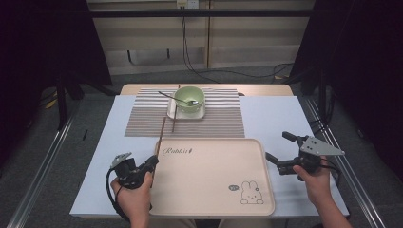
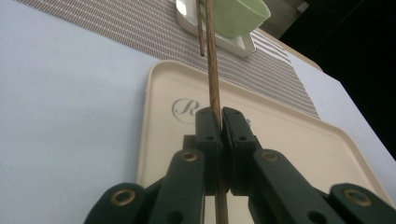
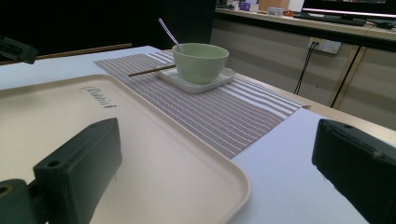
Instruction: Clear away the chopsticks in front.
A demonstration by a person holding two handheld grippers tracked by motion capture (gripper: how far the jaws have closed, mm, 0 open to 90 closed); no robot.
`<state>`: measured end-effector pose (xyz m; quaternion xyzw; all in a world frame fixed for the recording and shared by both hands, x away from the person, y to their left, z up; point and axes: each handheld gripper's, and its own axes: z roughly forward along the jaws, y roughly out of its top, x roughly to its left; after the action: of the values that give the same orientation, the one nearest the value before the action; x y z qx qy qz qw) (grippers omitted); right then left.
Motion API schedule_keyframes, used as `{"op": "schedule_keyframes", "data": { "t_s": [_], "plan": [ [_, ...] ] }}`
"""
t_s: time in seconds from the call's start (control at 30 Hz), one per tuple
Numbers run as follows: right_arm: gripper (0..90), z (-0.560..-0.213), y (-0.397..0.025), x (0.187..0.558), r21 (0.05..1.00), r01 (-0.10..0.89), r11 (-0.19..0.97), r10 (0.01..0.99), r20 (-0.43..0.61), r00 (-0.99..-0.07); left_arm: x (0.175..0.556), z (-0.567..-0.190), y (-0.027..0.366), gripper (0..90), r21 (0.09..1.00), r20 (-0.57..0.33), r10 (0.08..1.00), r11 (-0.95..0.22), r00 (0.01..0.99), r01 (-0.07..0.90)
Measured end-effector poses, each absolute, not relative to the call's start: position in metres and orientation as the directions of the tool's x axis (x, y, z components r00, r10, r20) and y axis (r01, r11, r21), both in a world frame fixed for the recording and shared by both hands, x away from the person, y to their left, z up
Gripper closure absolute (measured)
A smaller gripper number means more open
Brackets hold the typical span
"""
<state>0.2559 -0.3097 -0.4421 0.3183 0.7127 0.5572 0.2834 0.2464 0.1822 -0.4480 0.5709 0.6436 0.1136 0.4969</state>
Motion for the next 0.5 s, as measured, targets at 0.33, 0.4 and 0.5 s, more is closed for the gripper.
{"op": "schedule_keyframes", "data": {
  "t_s": [0.33,0.4,0.5],
  "plan": [
    [1.2,-0.443,-0.309,0.257,0.973,0.137,0.185,0.766,-0.055,-0.640,0.230,-0.456,0.181,86.3,0.712,-0.492,0.861,0.314,0.127,0.629],
    [1.2,-0.443,-0.309,0.257,0.973,0.136,0.185,0.765,-0.055,-0.641,0.228,-0.457,0.181,86.3,0.716,-0.473,0.871,0.296,0.129,0.632],
    [1.2,-0.443,-0.309,0.257,0.974,0.137,0.183,0.765,-0.053,-0.642,0.226,-0.458,0.181,86.3,0.711,-0.488,0.864,0.309,0.126,0.631]
  ]
}}
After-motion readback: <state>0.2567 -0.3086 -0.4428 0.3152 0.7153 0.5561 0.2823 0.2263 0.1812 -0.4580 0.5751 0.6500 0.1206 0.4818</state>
